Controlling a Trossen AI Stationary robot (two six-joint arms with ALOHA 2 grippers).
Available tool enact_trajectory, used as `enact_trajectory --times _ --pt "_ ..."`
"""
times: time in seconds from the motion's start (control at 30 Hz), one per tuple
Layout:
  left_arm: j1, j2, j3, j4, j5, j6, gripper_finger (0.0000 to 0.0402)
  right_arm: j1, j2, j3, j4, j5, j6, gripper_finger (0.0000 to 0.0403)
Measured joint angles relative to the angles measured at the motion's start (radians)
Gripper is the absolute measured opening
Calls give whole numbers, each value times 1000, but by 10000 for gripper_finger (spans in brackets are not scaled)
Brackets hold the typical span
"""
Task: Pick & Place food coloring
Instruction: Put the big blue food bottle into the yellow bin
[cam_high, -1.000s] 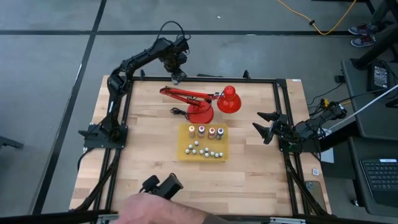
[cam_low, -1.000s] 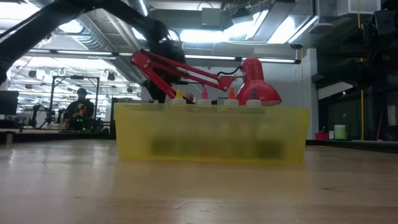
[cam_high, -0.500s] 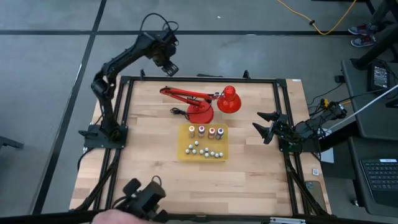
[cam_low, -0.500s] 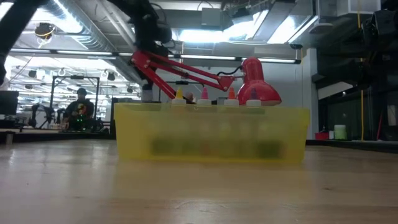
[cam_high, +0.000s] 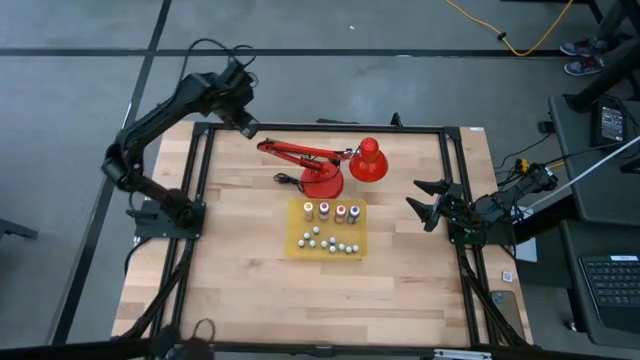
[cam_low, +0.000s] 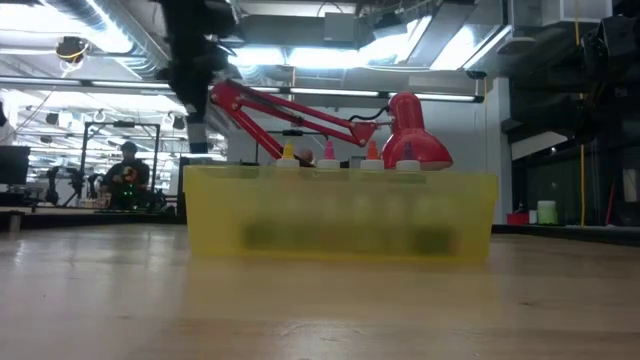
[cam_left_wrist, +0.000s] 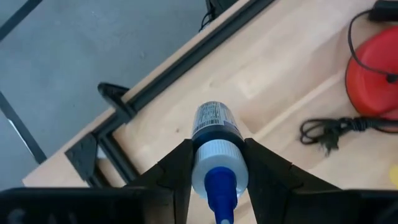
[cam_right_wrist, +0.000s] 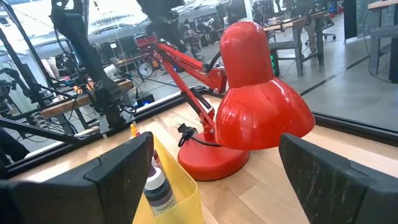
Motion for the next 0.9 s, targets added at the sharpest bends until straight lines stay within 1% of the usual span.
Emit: enact_trajectory --times 0.2,0.4,0.53,0.63,0.9 --pt "-6 -167 -131 -12 15 -27 116 0 0 0 0 0 0 347" --pt "-66 -299 -248 -53 55 -64 116 0 0 0 0 0 0 347" --pt "-145 -346 -314 -94 63 -113 116 0 0 0 0 0 0 347" --pt "-226 -375 -345 -117 62 -163 116 0 0 0 0 0 0 347" --pt "-431 -362 -354 -143 56 -319 116 0 0 0 0 0 0 347"
